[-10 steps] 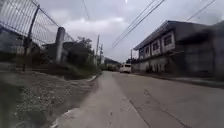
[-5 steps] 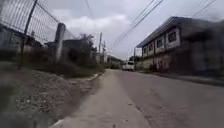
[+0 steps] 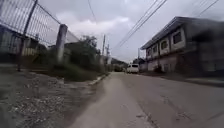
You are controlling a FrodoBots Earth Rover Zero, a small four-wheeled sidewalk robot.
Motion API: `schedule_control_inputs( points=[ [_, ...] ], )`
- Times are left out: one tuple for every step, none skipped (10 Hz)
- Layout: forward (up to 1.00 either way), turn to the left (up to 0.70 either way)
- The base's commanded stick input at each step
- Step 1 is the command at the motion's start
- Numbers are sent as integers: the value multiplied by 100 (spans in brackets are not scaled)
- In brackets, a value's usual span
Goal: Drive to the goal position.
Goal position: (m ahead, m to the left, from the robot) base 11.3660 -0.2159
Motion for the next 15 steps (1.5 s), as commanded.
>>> schedule_control_inputs(
  points=[
    [70, 0],
    [70, 0],
    [70, 0],
    [70, 0],
    [70, -3],
    [70, -19],
    [70, -25],
    [70, -30],
    [70, -4],
    [70, 0],
    [70, 0],
    [70, 0],
    [70, -4],
    [70, -25],
    [70, -31]
  ],
)
